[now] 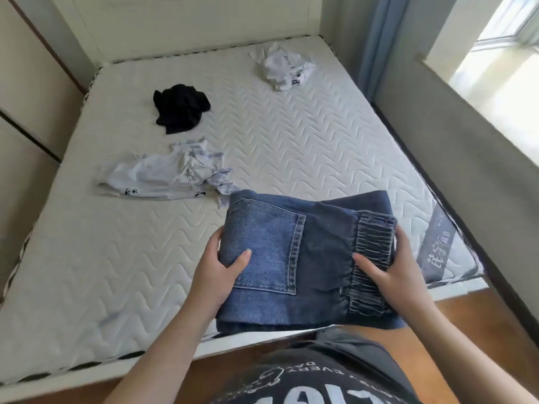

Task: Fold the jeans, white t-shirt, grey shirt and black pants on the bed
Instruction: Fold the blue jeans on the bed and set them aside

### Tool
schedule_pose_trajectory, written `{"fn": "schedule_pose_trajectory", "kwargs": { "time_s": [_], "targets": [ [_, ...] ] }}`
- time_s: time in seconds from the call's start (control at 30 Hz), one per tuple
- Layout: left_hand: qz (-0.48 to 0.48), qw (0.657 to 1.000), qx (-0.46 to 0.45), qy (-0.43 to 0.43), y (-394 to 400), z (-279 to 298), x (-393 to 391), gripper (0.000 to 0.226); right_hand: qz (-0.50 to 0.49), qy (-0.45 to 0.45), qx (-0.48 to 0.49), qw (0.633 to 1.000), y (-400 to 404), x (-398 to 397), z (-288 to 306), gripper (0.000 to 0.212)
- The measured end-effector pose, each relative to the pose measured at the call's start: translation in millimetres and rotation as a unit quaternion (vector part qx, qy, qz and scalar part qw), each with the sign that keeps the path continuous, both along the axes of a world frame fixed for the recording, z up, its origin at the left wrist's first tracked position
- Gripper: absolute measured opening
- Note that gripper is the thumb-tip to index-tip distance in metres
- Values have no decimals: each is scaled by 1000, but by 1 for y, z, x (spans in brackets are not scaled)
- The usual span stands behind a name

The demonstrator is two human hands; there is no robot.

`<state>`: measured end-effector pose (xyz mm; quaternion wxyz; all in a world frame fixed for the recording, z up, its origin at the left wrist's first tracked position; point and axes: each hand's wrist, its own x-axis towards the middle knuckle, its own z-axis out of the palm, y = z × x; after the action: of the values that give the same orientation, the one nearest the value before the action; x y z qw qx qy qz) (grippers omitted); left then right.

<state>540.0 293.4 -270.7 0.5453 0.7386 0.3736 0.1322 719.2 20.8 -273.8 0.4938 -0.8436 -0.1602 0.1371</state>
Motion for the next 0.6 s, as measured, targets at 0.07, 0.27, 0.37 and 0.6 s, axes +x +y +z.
{"fn": "schedule_pose_trajectory", "kwargs": {
  "time_s": [0.07,0.27,0.37,0.6],
  "targets": [
    [-13,1000,17,0,0,5,-17,61,-29,-4,6,1000,-4,-32,6,87],
    [-42,998,41,1,-12,21,-62,55,-94,-5,9,996,-32,-107,16,86],
    [-69,997,35,-14,-33,25,-69,52,-109,-7,-6,994,-56,-127,27,82],
    [-199,979,-24,-43,-106,40,-55,57,-195,-31,11,980,-149,-163,51,68]
  ]
}}
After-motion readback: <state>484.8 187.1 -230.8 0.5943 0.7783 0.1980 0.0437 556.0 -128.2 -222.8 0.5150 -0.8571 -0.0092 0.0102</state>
